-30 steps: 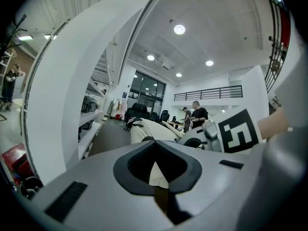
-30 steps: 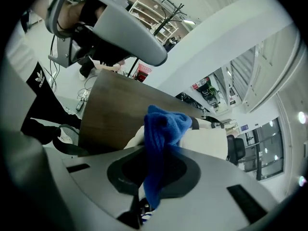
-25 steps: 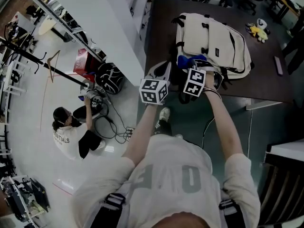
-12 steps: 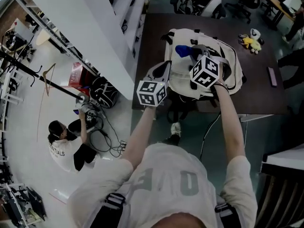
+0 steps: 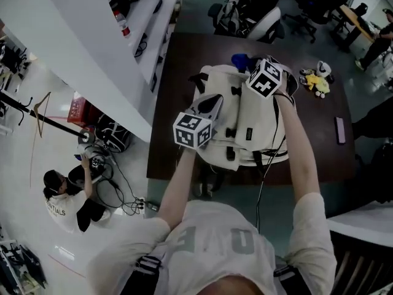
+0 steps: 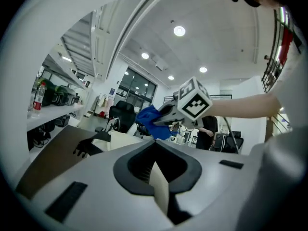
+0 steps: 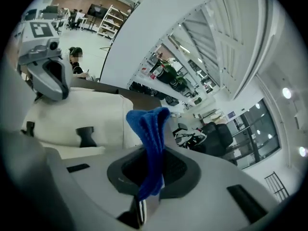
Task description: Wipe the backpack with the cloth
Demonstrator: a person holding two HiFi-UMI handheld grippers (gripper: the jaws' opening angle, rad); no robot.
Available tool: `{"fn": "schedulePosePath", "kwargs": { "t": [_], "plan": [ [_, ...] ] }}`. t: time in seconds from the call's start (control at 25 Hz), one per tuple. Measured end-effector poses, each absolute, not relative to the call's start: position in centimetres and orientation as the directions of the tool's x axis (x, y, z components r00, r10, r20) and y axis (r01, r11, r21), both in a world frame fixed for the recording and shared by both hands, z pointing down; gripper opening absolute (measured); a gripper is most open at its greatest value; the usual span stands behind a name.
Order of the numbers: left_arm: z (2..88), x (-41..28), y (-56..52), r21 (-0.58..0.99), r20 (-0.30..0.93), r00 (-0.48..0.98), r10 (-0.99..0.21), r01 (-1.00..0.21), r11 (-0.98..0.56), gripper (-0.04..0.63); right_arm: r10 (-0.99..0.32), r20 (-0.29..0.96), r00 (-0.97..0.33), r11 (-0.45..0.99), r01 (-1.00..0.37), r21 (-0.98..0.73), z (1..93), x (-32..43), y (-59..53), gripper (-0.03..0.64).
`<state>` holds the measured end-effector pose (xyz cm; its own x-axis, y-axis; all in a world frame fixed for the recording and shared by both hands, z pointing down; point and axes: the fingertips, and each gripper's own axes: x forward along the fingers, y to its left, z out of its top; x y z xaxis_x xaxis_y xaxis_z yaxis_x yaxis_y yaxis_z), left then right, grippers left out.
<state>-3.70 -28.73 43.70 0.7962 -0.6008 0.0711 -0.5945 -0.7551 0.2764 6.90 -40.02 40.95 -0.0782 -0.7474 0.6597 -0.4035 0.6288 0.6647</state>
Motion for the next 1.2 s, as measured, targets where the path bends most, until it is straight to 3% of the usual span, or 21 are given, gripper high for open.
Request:
{"fn": "schedulePosePath", "kwargs": {
  "t": [0.28, 0.52, 0.68, 0.84, 1.04, 1.2],
  "plan": [
    [44.6, -3.1, -29.3, 0.287, 0.092, 0.782, -0.616, -0.613, -0.736, 0.004, -0.625, 0.777, -0.078, 0.760, -0.286, 0.583, 49.2, 3.9, -43.7, 0.038],
    [45.0, -3.1, -29.7, 0.270, 0.102, 0.773, -0.626, -0.627, -0.731, 0.005, -0.596, 0.790, -0.142, 0.800, -0.180, 0.572, 49.4, 3.1, -42.1, 0.037],
    [45.3, -2.9, -29.5, 0.233, 0.120, 0.763, -0.635, -0.644, -0.729, 0.005, -0.661, 0.732, -0.165, 0.748, -0.235, 0.621, 48.4, 2.6, -40.0, 0.037],
    [45.5, -2.9, -29.4, 0.224, 0.124, 0.759, -0.639, -0.649, -0.727, 0.005, -0.785, 0.607, -0.125, 0.608, -0.344, 0.716, 47.6, 3.0, -37.6, 0.037],
    [45.4, -3.1, -29.6, 0.226, 0.125, 0.756, -0.642, -0.652, -0.724, 0.005, -0.739, 0.672, -0.057, 0.674, -0.068, 0.736, 48.6, 2.6, -33.5, 0.037],
    [44.4, -3.4, -28.9, 0.201, 0.091, 0.752, -0.653, -0.656, -0.727, 0.005, -0.702, 0.711, -0.039, 0.712, -0.026, 0.701, 49.6, 2.9, -30.5, 0.037]
  ]
}}
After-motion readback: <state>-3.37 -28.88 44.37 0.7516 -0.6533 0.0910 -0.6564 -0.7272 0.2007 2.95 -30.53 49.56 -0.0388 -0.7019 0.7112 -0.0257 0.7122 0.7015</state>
